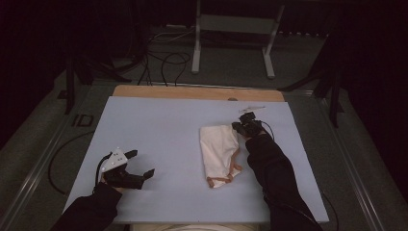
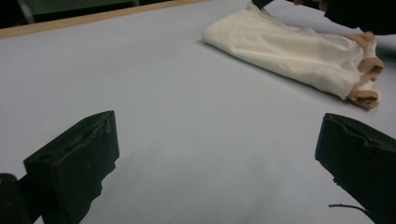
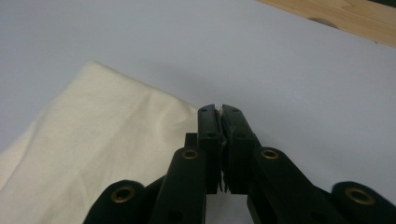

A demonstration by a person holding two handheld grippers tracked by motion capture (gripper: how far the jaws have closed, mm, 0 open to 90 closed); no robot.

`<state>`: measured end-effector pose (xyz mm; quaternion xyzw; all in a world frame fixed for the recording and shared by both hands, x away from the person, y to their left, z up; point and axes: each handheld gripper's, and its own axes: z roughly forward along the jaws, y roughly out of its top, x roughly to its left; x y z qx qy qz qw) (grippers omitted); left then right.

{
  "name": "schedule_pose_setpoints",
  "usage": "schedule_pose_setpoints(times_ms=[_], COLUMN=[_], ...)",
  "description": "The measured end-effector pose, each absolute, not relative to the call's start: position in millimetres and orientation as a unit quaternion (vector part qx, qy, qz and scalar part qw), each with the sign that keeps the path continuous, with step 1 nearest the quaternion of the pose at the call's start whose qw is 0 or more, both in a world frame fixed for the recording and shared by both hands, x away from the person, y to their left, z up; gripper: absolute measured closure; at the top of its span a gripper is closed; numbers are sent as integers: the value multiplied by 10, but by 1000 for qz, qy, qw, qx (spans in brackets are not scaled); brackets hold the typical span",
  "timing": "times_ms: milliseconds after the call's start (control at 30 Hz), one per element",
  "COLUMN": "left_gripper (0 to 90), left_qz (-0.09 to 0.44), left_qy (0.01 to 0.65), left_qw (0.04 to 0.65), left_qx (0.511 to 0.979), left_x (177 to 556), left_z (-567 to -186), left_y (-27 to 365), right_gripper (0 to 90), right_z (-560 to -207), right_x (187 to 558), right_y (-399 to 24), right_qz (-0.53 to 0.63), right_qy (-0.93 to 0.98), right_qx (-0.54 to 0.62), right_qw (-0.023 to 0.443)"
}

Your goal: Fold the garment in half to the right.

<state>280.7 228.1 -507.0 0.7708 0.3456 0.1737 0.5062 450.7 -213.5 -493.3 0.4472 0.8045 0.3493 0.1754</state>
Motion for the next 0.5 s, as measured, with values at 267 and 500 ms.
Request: schedule_pose_setpoints(times_ms=[267, 500], left_gripper=[6, 6], left_qz=[180, 183], left_qy=[349, 350], left_qw=[503, 502], left_qx=[769, 770], left_x=[2809, 2811], left_z=[-5071, -5076], left_y=[2290, 2293], right_gripper=[869, 865], right_z=[-5089, -5156], right_x=[4583, 4607], right_y=[-2201, -2216], right_qz=[321, 317], right_qy=[799, 797], right_qx=[476, 483], right_qw=[178, 179])
